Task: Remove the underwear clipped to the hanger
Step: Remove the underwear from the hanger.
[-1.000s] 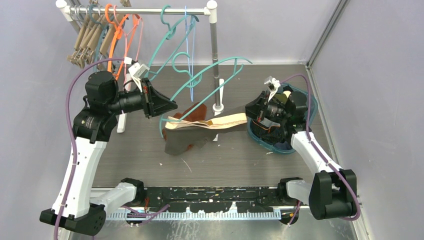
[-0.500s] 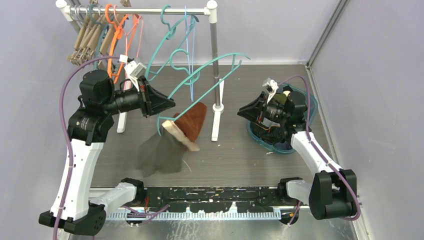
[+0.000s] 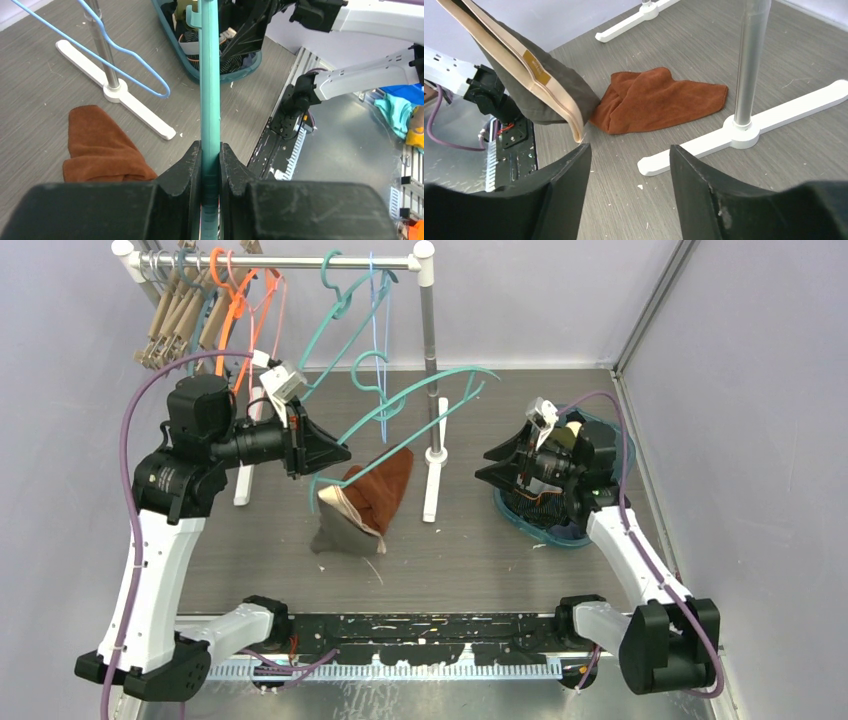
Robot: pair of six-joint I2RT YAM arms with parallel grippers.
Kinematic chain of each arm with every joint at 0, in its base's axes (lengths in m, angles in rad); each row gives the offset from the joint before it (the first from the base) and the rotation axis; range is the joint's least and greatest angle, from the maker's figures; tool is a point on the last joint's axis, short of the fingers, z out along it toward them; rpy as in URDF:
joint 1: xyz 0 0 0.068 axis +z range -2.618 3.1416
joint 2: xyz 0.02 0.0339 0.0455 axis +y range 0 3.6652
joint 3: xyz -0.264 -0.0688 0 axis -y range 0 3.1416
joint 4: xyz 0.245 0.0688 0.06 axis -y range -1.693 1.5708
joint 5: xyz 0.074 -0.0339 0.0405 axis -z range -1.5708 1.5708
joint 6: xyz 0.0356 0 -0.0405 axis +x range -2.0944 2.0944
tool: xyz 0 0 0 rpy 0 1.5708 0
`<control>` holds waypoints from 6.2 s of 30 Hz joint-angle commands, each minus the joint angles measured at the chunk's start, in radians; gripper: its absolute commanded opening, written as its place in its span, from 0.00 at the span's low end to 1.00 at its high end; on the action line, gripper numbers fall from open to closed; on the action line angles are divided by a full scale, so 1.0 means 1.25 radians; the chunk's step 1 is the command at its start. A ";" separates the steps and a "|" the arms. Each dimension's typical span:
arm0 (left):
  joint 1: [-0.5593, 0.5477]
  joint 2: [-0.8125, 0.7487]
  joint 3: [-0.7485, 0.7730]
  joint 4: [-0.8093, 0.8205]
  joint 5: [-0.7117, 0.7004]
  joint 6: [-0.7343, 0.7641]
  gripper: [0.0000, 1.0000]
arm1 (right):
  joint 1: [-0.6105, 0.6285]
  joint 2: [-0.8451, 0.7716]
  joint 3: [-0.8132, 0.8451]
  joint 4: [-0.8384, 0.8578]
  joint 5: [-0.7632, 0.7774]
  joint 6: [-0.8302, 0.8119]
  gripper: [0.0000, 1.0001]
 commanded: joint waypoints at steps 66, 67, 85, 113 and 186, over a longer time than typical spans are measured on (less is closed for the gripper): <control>-0.188 0.010 -0.038 -0.253 -0.039 0.382 0.00 | 0.256 -0.002 0.373 -0.636 -0.012 -0.422 0.06; -0.188 0.008 -0.040 -0.249 -0.037 0.378 0.00 | 0.252 -0.009 0.365 -0.622 -0.011 -0.413 0.02; -0.006 -0.130 -0.161 0.018 0.108 0.099 0.78 | 0.067 -0.162 0.246 -0.402 -0.086 -0.205 0.01; 0.237 -0.274 -0.396 0.175 0.103 -0.029 1.00 | -0.020 -0.169 0.400 -0.506 -0.083 -0.129 0.01; 0.277 -0.287 -0.464 0.232 0.145 0.003 0.00 | -0.045 -0.187 0.423 -0.610 0.030 -0.242 0.01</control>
